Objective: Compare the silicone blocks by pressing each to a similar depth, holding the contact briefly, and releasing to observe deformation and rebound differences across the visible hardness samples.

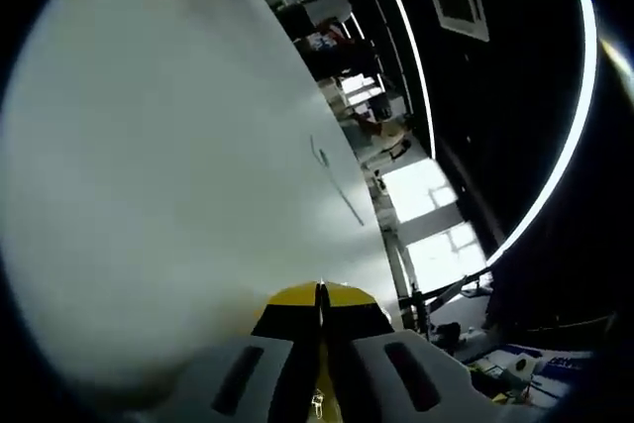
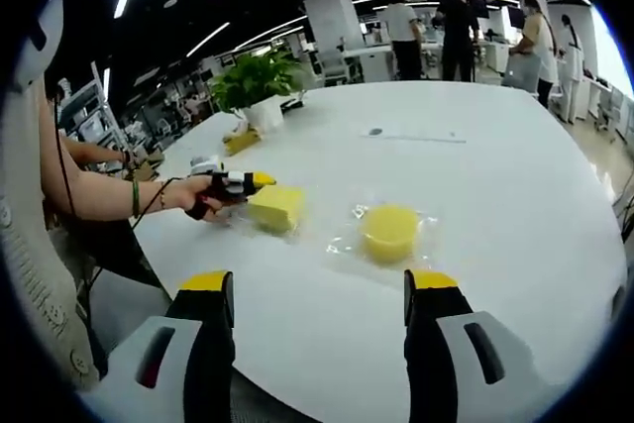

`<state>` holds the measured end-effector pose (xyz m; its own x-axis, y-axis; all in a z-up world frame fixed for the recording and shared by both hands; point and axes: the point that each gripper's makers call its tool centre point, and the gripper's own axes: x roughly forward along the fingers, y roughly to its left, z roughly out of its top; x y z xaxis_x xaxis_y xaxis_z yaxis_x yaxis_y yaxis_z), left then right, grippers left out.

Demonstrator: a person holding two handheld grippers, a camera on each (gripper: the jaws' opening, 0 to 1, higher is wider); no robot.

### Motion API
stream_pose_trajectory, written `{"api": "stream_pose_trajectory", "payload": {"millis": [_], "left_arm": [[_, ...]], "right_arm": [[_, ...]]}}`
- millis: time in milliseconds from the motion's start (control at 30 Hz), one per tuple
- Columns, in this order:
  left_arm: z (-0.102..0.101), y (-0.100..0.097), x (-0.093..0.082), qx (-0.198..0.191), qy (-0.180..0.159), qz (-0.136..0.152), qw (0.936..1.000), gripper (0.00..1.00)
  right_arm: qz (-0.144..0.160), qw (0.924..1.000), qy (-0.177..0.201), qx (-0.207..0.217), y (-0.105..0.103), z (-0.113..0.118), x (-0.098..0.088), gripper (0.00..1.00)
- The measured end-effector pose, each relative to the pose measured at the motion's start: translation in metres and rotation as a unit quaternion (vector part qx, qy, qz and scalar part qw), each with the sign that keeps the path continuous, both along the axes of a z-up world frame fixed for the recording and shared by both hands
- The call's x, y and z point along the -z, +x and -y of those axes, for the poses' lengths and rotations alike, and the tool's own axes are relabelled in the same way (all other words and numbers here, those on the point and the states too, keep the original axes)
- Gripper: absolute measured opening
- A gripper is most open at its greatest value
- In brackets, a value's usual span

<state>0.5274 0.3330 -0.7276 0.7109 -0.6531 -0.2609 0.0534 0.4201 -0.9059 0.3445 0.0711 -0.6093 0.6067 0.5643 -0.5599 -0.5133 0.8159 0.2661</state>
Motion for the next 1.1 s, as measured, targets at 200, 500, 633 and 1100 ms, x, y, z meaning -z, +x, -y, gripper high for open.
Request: {"api": "stream_pose_trajectory", "payload": {"millis": [200,500,633,1100], "left_arm": [[0.004,-0.003,-0.006,0.004,0.014,-0.002,0.9999,0.0],[0.012,-0.005,-0.027,0.018,0.068,0.024,0.9972,0.0],[0.021,-0.007,-0.041,0.023,0.076,0.026,0.9965,0.0],[0.072,-0.041,-0.096,0.064,0.128,0.06,0.9879,0.0]], "right_arm": [[0.007,1.0,0.004,-0.003,0.0,0.0,-0.004,0.64],[0.027,0.9996,0.013,-0.001,-0.002,0.003,-0.015,0.64],[0.04,0.999,0.021,0.001,-0.003,0.004,-0.021,0.63],[0.097,0.9945,0.039,-0.003,-0.017,0.009,-0.056,0.63]]}}
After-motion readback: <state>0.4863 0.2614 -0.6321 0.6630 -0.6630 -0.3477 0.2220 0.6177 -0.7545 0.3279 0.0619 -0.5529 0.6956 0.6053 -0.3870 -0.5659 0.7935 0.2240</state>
